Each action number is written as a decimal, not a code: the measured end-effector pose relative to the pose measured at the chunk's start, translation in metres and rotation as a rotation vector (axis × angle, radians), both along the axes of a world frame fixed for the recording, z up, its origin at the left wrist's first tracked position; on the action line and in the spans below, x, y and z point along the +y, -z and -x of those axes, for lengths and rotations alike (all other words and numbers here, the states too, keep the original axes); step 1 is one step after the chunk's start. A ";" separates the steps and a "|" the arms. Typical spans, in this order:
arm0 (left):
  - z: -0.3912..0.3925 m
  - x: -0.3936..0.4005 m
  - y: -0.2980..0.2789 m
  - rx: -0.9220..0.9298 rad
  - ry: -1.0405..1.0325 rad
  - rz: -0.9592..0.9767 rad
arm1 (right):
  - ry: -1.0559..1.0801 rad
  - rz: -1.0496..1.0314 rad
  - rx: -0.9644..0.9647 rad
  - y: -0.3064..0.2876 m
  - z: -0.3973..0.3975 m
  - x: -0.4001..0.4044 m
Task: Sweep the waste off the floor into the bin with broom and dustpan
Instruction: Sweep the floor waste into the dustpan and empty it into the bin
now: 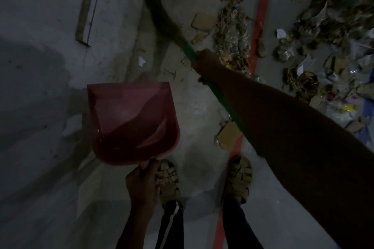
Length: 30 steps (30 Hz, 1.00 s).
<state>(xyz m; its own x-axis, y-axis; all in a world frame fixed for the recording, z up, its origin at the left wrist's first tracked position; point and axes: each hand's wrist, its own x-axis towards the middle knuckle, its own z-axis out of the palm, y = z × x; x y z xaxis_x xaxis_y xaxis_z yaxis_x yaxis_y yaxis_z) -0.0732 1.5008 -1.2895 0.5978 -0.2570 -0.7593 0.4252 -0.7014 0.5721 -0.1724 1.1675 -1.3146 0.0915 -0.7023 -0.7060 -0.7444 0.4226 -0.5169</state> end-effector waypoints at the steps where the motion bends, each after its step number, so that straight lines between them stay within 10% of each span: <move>1: -0.002 0.000 0.000 0.002 -0.005 -0.004 | 0.026 0.017 -0.001 0.004 0.015 0.012; 9: -0.009 0.001 0.004 -0.058 0.093 -0.034 | -0.225 0.436 0.280 0.009 0.171 0.169; 18: -0.004 0.005 0.002 -0.093 0.169 -0.009 | -0.265 0.615 0.081 -0.031 0.148 0.186; 24: -0.010 -0.003 -0.001 -0.053 0.088 -0.020 | -0.361 0.339 -0.210 0.000 0.047 0.131; 30: -0.016 0.010 0.001 -0.051 0.004 -0.061 | -0.269 -0.162 -0.028 0.025 0.041 0.143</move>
<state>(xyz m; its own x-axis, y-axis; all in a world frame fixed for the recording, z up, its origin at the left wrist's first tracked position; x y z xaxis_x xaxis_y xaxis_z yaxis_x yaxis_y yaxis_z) -0.0567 1.5105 -1.2903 0.6352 -0.2132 -0.7423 0.3940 -0.7372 0.5489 -0.2134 1.3110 -1.3393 0.2797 -0.5287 -0.8014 -0.8272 0.2910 -0.4806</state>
